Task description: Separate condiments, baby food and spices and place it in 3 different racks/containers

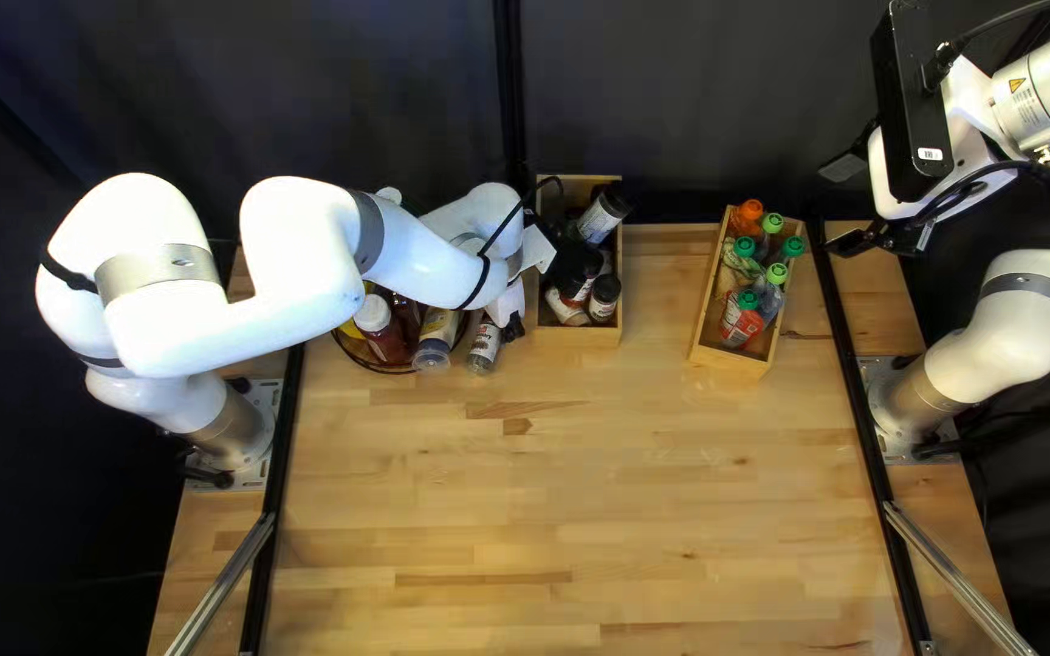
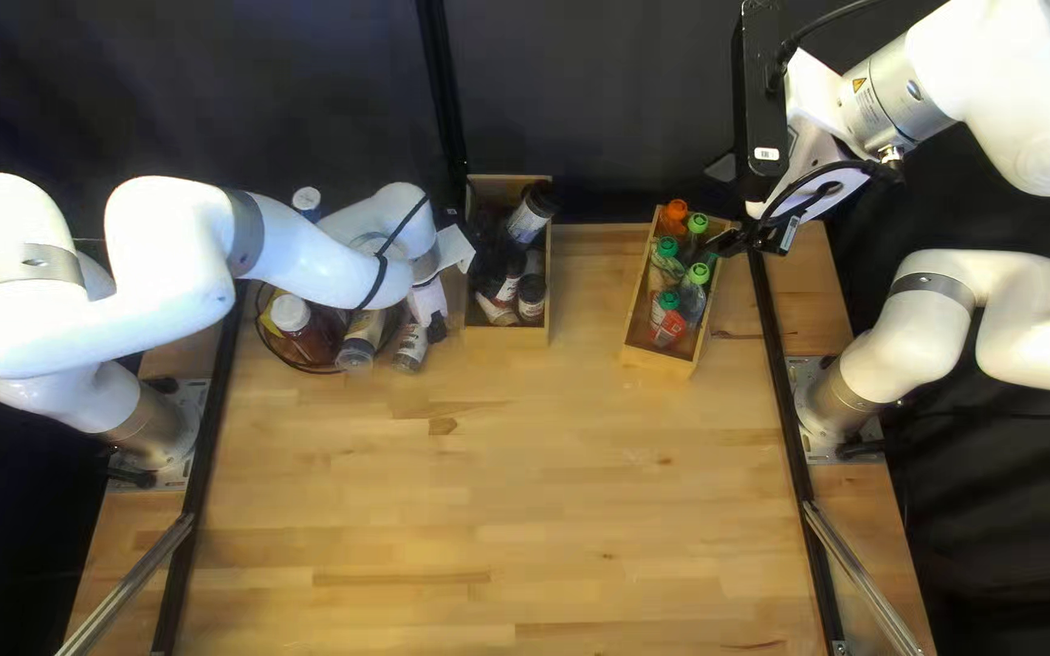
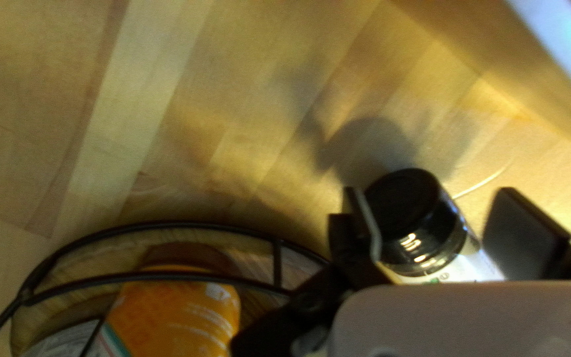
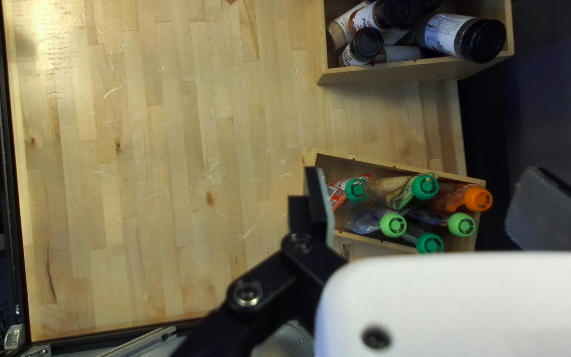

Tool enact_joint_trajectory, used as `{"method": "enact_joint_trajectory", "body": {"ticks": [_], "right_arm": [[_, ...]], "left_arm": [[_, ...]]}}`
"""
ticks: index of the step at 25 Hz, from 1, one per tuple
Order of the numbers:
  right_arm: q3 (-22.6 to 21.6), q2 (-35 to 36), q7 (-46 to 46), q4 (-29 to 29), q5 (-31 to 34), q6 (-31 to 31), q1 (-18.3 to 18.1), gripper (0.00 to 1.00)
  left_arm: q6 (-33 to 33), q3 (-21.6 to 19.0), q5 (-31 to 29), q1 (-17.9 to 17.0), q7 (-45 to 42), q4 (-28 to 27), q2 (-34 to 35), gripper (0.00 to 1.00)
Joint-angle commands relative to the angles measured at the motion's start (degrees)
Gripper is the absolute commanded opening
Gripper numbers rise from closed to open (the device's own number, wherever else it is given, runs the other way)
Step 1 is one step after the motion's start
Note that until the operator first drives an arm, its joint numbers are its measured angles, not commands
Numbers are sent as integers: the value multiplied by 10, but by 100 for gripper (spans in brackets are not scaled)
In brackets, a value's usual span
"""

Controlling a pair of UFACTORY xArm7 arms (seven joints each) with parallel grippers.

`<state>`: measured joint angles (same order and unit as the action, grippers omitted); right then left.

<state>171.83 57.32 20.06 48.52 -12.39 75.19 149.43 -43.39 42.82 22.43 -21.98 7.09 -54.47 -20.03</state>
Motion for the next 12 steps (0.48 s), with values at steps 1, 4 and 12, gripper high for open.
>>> {"method": "enact_joint_trajectory", "body": {"ticks": [1, 4, 12], "right_arm": [[0, 0, 0, 0, 0, 0, 0, 100], [0, 0, 0, 0, 0, 0, 0, 100], [0, 0, 0, 0, 0, 0, 0, 100]], "left_arm": [[-21, 8, -29, -22, -29, -20, 20, 0], [-27, 14, -46, -34, -43, -25, 35, 0], [-16, 11, -61, -59, -65, -6, 60, 89]]}}
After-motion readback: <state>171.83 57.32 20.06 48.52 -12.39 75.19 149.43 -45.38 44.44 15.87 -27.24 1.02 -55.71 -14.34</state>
